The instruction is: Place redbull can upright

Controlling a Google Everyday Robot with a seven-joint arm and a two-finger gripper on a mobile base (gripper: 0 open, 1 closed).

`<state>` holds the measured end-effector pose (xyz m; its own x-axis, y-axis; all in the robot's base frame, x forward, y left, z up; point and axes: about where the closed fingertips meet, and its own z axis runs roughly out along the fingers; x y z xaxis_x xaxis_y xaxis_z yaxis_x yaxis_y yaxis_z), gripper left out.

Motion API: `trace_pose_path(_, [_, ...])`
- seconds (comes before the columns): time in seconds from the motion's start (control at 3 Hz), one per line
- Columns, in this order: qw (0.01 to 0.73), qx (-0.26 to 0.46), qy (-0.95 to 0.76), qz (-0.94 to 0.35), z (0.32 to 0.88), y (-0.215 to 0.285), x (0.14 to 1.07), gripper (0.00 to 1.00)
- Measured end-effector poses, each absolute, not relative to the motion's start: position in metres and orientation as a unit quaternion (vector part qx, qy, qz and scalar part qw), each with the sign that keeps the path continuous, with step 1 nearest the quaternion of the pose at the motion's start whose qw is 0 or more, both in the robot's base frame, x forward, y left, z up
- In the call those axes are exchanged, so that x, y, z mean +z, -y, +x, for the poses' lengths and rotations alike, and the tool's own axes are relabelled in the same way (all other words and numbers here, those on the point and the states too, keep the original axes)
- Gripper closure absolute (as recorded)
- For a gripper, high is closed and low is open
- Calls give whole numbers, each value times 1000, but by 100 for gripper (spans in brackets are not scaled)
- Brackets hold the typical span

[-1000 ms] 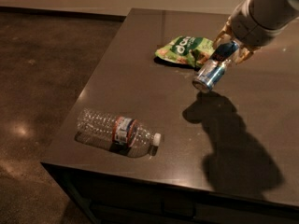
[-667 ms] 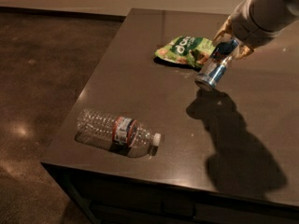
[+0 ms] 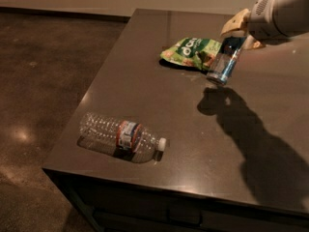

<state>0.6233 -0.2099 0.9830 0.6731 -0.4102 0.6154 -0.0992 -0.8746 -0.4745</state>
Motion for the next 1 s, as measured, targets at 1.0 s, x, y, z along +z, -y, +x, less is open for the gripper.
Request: trace_pose_path(1.0, [241,-470,8,-849,616,228,1002,100])
